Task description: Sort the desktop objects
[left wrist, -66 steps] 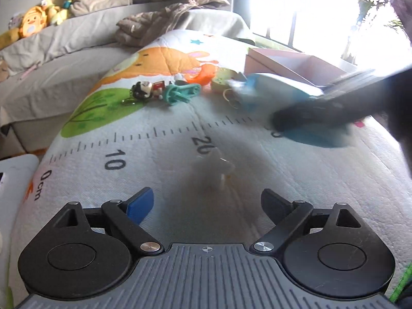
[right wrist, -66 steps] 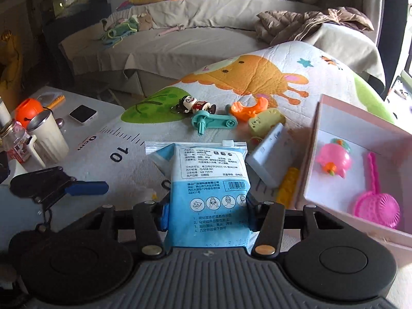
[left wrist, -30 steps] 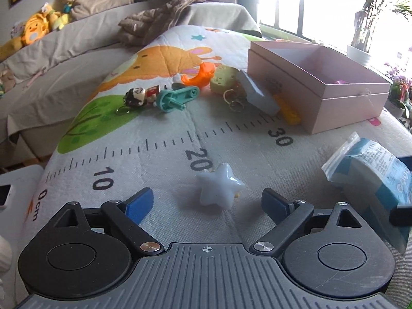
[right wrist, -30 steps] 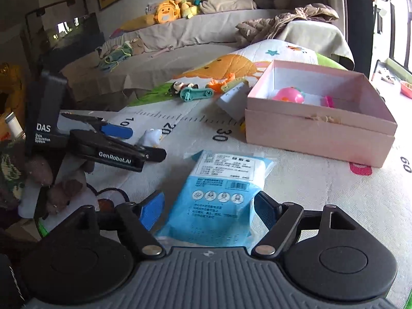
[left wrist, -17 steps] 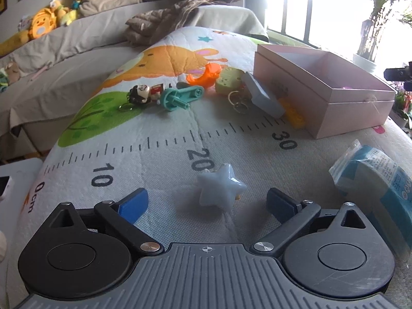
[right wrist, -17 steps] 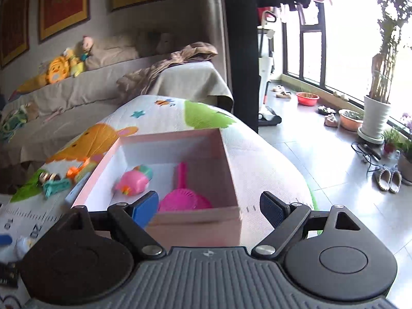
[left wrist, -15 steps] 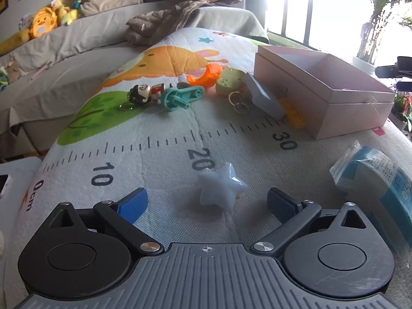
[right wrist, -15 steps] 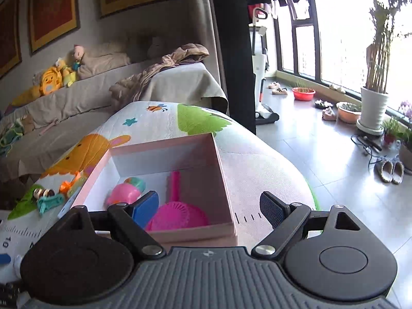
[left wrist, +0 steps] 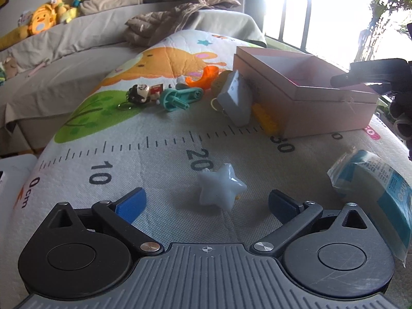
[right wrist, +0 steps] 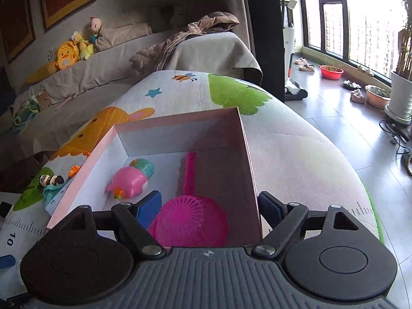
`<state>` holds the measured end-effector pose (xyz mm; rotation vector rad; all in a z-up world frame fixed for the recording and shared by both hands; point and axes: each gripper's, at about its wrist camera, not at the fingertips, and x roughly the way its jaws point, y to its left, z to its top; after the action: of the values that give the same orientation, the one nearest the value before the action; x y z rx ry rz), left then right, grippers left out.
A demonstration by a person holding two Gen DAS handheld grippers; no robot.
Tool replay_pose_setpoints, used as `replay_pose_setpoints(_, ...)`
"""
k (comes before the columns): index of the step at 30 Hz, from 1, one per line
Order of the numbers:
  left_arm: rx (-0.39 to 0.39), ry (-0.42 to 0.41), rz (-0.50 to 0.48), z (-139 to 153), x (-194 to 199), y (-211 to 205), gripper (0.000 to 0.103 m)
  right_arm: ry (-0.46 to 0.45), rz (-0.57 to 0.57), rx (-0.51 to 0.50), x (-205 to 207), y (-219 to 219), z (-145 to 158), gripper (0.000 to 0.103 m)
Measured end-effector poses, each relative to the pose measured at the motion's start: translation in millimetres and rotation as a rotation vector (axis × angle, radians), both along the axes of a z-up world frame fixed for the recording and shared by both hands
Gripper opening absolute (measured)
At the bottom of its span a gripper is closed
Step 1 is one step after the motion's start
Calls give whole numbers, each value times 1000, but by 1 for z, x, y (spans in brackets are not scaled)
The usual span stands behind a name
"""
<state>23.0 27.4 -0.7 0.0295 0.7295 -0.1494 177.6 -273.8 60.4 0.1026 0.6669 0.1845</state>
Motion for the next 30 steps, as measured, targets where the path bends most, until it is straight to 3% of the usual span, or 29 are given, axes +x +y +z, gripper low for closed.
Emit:
replay_pose_setpoints(5,9,1,1,0,0,-1,103,-22,-18,-5,-19,-3,3,83)
replay_pose_setpoints(12,31,7,19,-1,2,-6,103,-58,-47,30,-83,-24,13,89)
replay_pose_setpoints(16,27,16,18,1,3,-14,103,24,15,48,-109,-20,2,92)
replay_pose_setpoints(20,15,26,-47,2,0,-27,103,57,108,3,-130,3,-16,92)
replay_pose_setpoints(24,33,31,-80,2,-4,-36,103,86,109,25,-133,10,-26,97)
replay_pose_setpoints(30,53,25,-12,6,-3,-24,103,87,116,10,-135,16,-32,103)
